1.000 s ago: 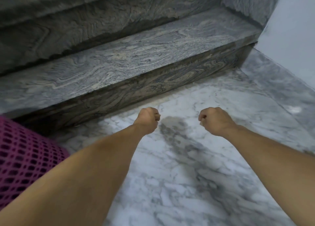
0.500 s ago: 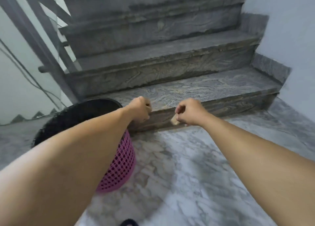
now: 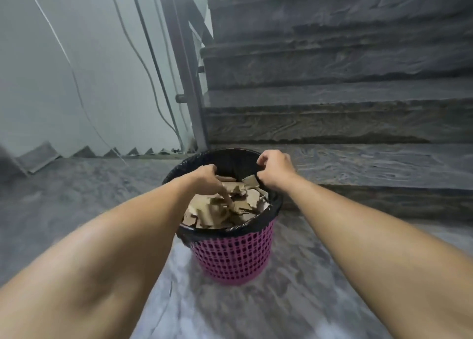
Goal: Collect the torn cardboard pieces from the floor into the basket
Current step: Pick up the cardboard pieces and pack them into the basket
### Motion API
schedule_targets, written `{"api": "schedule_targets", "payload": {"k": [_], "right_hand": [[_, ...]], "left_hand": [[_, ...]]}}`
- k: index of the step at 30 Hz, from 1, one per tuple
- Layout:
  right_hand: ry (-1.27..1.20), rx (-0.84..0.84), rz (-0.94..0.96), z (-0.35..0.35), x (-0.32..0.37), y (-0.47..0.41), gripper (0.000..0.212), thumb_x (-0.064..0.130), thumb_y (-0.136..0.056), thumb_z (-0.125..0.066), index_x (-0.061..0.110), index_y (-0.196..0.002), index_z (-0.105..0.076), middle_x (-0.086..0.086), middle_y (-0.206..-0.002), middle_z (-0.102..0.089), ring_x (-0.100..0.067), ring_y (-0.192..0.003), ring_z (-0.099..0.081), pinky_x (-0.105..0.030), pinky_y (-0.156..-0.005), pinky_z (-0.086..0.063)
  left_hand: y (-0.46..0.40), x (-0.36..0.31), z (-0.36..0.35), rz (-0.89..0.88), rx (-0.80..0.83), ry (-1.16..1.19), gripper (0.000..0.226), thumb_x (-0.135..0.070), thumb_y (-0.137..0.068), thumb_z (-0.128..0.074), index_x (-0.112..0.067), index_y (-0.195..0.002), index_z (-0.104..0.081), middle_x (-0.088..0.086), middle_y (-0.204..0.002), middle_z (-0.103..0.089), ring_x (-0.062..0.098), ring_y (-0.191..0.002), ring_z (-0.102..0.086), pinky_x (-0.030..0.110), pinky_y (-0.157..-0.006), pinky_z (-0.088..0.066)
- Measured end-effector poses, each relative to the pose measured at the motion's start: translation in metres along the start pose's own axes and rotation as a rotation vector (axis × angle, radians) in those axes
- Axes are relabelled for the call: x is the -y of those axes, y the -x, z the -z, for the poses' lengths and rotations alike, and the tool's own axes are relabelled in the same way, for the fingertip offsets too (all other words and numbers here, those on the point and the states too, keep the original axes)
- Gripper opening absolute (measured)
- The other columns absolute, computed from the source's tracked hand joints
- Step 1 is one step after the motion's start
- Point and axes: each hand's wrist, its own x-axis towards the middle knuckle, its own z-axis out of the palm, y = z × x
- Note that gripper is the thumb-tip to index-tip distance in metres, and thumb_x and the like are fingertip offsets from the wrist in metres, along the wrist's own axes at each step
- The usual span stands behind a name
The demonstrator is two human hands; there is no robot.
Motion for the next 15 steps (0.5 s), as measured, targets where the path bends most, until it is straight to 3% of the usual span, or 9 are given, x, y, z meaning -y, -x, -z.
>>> {"api": "schedule_targets", "payload": {"k": [2, 4, 6, 7, 9, 11, 13, 15], "right_hand": [[0.104, -0.042, -0.032, -0.011, -0.003, 0.005, 0.036, 0.014, -0.084, -0.068, 0.018, -0.119, -0.061, -0.010, -0.131, -0.053, -0.030, -0.122, -0.050, -0.041, -0.100, -0.047], [0.127, -0.045, -0.142, -0.018, -0.010, 0.010, 0.056, 0.015, -0.084, -0.068, 0.013, -0.136, -0.046, -0.013, -0.140, -0.042, -0.033, -0.131, -0.041, -0.042, -0.103, -0.042], [0.073, 0.044, -0.305, -0.023, -0.019, 0.013, 0.068, 0.015, -0.084, -0.068, 0.006, -0.143, -0.036, -0.016, -0.143, -0.043, -0.034, -0.126, -0.048, -0.037, -0.095, -0.048], [0.038, 0.106, -0.364, -0.026, -0.024, 0.014, 0.063, 0.016, -0.085, -0.067, 0.002, -0.141, -0.040, -0.018, -0.138, -0.049, -0.033, -0.114, -0.056, -0.031, -0.082, -0.054], [-0.024, 0.175, -0.408, -0.027, -0.031, 0.015, 0.042, 0.016, -0.086, -0.062, -0.002, -0.124, -0.056, -0.018, -0.123, -0.062, -0.032, -0.094, -0.064, -0.027, -0.061, -0.050], [-0.082, 0.156, -0.417, -0.024, -0.038, 0.016, 0.030, 0.014, -0.086, -0.061, -0.001, -0.112, -0.061, -0.017, -0.113, -0.065, -0.032, -0.098, -0.066, -0.029, -0.065, -0.048], [-0.136, 0.129, -0.438, -0.015, -0.047, 0.019, 0.021, 0.011, -0.085, -0.060, 0.001, -0.103, -0.061, -0.015, -0.105, -0.064, -0.031, -0.097, -0.066, -0.030, -0.064, -0.048], [-0.221, 0.075, -0.479, -0.004, -0.060, 0.023, 0.009, 0.007, -0.083, -0.059, 0.004, -0.091, -0.058, -0.013, -0.096, -0.063, -0.027, -0.080, -0.065, -0.028, -0.053, -0.047]], "left_hand": [[-0.005, 0.025, -0.010, 0.109, -0.066, -0.102, 0.079, -0.048, -0.080, -0.070, -0.016, -0.143, -0.036, 0.013, -0.148, -0.036, 0.034, -0.136, -0.035, 0.048, -0.111, -0.033], [-0.007, 0.045, -0.019, 0.236, -0.164, -0.135, 0.073, -0.041, -0.086, -0.064, -0.014, -0.145, -0.030, 0.017, -0.153, -0.023, 0.039, -0.142, -0.019, 0.055, -0.114, -0.024], [-0.007, 0.058, -0.027, 0.346, -0.198, -0.064, 0.076, -0.031, -0.089, -0.060, -0.007, -0.148, -0.020, 0.021, -0.154, -0.014, 0.043, -0.142, -0.015, 0.055, -0.114, -0.023], [-0.007, 0.063, -0.029, 0.390, -0.204, -0.016, 0.078, -0.028, -0.089, -0.060, -0.003, -0.149, -0.016, 0.023, -0.153, -0.014, 0.044, -0.140, -0.019, 0.052, -0.114, -0.026], [-0.007, 0.068, -0.031, 0.440, -0.228, 0.051, 0.078, -0.020, -0.086, -0.064, 0.002, -0.147, -0.020, 0.025, -0.149, -0.023, 0.044, -0.134, -0.031, 0.046, -0.111, -0.034], [-0.008, 0.070, -0.028, 0.443, -0.271, 0.067, 0.064, -0.015, -0.083, -0.065, 0.003, -0.137, -0.038, 0.025, -0.137, -0.042, 0.041, -0.123, -0.045, 0.045, -0.104, -0.043], [-0.005, 0.062, -0.025, 0.413, -0.288, 0.094, 0.037, -0.013, -0.083, -0.064, 0.003, -0.115, -0.054, 0.023, -0.118, -0.057, 0.039, -0.108, -0.056, 0.043, -0.093, -0.051], [-0.001, 0.046, -0.021, 0.359, -0.292, 0.111, 0.015, -0.008, -0.085, -0.062, 0.001, -0.096, -0.056, 0.021, -0.102, -0.060, 0.035, -0.096, -0.059, 0.039, -0.082, -0.054]]}}
